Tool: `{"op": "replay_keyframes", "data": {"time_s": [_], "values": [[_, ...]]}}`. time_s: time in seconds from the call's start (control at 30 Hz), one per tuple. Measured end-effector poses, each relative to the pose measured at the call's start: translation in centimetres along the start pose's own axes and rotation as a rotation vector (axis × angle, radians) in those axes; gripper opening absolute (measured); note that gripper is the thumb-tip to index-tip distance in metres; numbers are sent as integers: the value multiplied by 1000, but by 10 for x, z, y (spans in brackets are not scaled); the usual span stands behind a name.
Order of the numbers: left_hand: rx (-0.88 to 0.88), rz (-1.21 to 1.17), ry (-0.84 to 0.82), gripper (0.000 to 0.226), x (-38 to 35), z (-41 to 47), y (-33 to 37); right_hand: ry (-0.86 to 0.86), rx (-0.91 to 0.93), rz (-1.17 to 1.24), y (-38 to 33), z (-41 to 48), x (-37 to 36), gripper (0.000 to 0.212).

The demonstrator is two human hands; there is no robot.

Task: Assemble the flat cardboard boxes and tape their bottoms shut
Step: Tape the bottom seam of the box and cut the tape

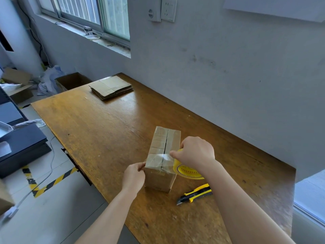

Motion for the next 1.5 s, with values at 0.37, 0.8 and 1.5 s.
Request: {"op": "replay_keyframes", "data": {"time_s": [0.37,0.8,1.5], "values": [[-276,-2,48,38,5,-22,53,6,0,3,-5,-2,1,49],[16,-62,-84,40,-5,-4,44,-141,-20,186,12,-1,-2,50],[-163,97,-82,41,-2,-3,44,-70,-160,283,43,-31,-60,40]]}}
Point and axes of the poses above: each hand's wrist, its own z-axis towards the middle knuckle, its own x-axis out of the back of the hand, y = z × x, the point moved 3 cm from there along z, towards the middle knuckle, and after that the axes turned 12 degrees about y, right-handed, at the moved point
